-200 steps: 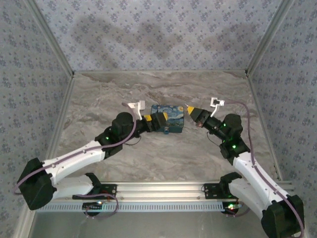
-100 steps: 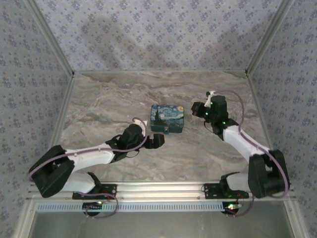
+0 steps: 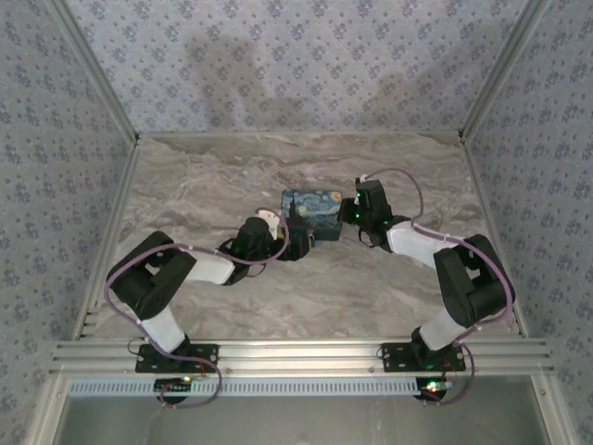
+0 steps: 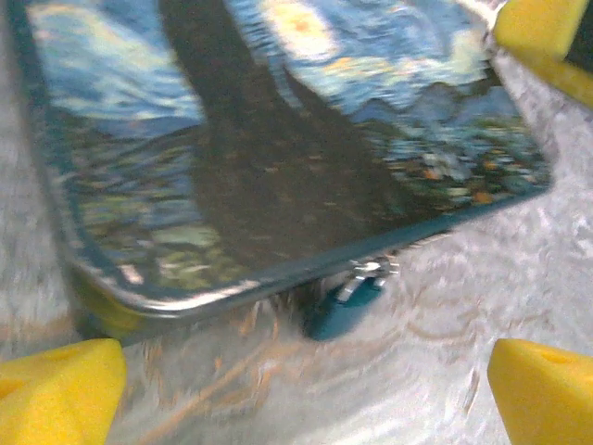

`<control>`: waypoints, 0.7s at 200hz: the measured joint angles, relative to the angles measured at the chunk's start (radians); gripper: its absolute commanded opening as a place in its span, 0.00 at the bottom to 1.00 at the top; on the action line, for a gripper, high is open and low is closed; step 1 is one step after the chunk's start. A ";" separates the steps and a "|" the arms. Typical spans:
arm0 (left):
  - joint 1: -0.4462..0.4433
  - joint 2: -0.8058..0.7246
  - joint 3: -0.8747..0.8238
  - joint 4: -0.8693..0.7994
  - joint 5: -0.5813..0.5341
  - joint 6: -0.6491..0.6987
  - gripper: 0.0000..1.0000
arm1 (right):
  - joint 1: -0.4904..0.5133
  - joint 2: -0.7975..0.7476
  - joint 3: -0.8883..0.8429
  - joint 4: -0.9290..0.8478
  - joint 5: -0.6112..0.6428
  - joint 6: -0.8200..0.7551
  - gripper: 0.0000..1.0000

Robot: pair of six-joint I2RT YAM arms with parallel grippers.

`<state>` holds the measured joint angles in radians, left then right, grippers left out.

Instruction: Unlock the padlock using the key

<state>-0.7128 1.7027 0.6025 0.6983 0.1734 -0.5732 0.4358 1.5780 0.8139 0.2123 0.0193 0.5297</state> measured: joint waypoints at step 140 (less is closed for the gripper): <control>-0.055 0.093 -0.023 0.210 0.056 0.004 1.00 | -0.059 0.161 0.450 -0.173 0.094 -0.195 0.00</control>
<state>-0.7673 1.7958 0.5797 0.9081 0.2295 -0.5690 0.3771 1.7393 1.2640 0.0391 0.1131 0.3351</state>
